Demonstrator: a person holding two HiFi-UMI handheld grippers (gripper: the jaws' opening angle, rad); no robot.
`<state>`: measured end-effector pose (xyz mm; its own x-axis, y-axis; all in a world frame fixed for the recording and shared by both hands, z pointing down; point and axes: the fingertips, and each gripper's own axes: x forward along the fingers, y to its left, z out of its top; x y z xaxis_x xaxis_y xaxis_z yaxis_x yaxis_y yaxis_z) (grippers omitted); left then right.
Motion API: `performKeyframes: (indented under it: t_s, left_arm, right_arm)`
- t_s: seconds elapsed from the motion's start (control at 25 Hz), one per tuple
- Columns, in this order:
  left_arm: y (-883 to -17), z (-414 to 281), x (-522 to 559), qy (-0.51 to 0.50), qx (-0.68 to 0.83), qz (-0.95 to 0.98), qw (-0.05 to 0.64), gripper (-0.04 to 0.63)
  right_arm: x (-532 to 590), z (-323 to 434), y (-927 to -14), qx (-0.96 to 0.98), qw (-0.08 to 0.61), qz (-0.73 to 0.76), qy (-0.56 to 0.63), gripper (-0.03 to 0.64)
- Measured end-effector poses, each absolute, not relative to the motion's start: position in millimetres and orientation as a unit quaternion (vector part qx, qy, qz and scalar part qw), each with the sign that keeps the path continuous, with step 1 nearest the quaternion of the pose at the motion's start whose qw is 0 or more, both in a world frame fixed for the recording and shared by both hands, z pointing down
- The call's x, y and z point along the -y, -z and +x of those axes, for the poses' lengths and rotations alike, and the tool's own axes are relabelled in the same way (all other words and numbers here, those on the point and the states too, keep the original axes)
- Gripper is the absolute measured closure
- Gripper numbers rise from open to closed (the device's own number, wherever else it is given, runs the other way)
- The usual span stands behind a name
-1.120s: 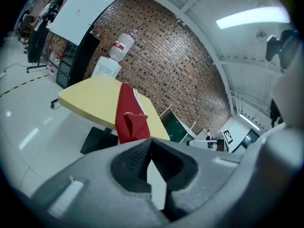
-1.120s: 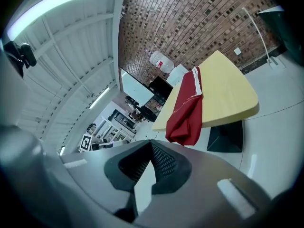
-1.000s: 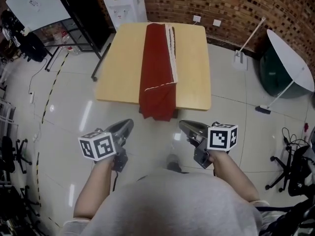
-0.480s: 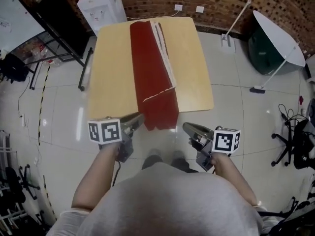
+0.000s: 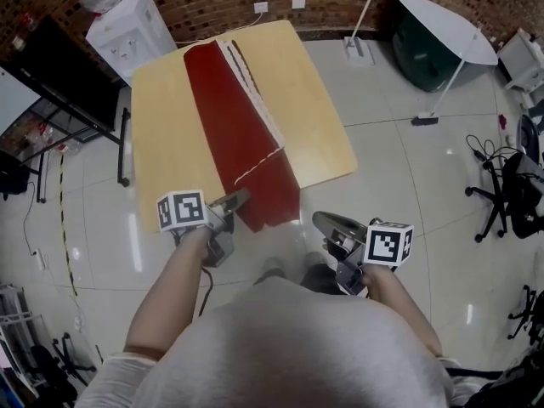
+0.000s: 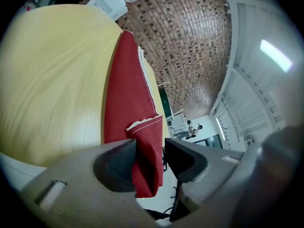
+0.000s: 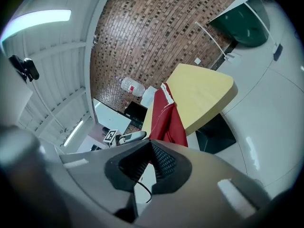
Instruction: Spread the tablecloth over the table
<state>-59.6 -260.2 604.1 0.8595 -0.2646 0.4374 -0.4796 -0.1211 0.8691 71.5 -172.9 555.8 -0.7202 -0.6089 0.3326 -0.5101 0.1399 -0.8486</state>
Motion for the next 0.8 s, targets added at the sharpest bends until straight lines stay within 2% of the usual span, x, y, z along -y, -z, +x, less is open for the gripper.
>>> performKeyframes:
  t_s: [0.2,0.52,0.68,0.8]
  left_arm:
    - [-609.0,-54.8,262.0,-0.101,0.238,0.737,0.624,0.413]
    - [-611.6,-60.0,248.6,-0.083,0.226,0.727,0.643,0.413]
    - [-610.9,-51.9,252.8,-0.075,0.213,0.730,0.645,0.413]
    - [-609.2,-47.3,253.5,-0.068,0.200,0.726,0.655,0.413]
  right_arm:
    - [173.4,67.8,-567.4,-0.751,0.033,-0.399,0.525,0.617]
    - [178.1,37.0,-611.0,-0.725,0.028,-0.366,0.583,0.615]
    - [185.2,26.5,-618.1,-0.707,0.064,-0.326,0.624,0.547]
    - [190.7,21.8,-621.0,-0.692,0.089,-0.300,0.651,0.523]
